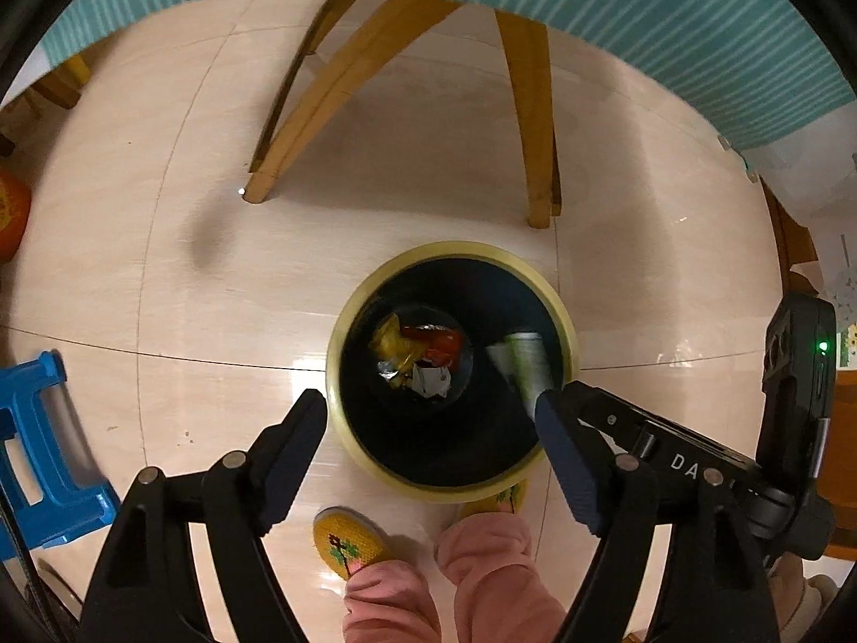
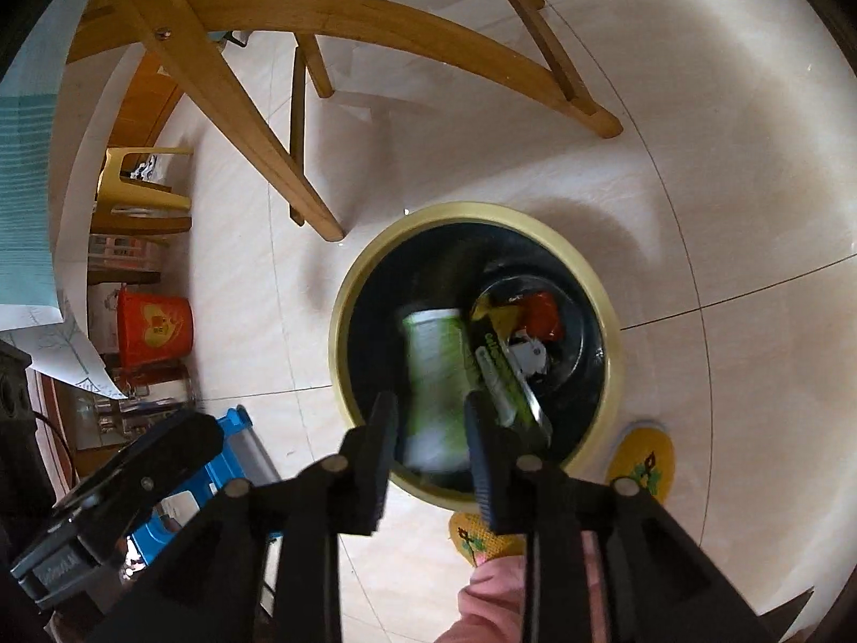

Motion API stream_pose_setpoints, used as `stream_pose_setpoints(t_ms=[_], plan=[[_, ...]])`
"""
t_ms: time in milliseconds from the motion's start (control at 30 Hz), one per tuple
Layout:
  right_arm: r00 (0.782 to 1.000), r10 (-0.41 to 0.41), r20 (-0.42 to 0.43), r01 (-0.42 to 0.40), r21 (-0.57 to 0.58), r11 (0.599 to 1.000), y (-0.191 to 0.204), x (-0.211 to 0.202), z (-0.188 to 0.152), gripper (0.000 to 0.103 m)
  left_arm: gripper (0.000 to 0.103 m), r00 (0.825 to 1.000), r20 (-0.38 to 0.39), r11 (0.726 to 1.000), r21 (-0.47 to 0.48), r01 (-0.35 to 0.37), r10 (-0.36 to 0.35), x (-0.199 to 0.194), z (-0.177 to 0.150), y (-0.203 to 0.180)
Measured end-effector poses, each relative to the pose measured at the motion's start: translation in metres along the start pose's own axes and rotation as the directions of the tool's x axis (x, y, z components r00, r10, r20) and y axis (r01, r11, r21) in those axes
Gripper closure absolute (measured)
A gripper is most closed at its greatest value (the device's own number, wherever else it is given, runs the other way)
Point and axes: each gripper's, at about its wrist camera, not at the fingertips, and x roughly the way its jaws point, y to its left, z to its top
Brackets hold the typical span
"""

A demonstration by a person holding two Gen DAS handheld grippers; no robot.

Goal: Collect trash
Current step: 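Carry both items over the bin and open both tools to drop them, then raise both tools and move back toward the table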

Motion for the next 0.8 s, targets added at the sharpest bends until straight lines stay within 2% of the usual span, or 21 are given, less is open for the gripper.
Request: stream_pose_setpoints(t_ms=[100,200,333,533,800], plan=[[1.0,-0.001,0.013,0.001,-0.016,1.0,0.005,-0.007,0.0,0.068,0.025,1.0,0.016,1.0,-0.013,-0.01,0.01,-0.009,0.001,0.0],[1.0,-0.016,0.023,0.017,-0.031,0.999,0.012,-0.015,-0.002,0.068,0.025,0.999,0.033,0.999,-0.033,-0.014,0.015,-0.026,0.001,0.0],[0.999,-0.021,0.032,0.022,-0.049,0.999,0.024,-0.039,-0.007,0.068,0.025,0.998,0.056,0.998,-0.061,-0.013,0.017,-0.064,0.0,0.001],[0.999,-0.012,0.05,0.017,-0.108,0.994,0.06,-0.102,-0.023,0.068,0.025,0.994,0.096,0.998,-0.05,-0.039,0.044,-0.141,-0.002,-0.003],[0.991,0.047,0.125,-0.021,-0.196,0.98,0.125,-0.203,-0.043,0.068,0.025,0.981,0.193,1.0,0.003,-0.03,0.029,-0.256,-0.01,-0.013]])
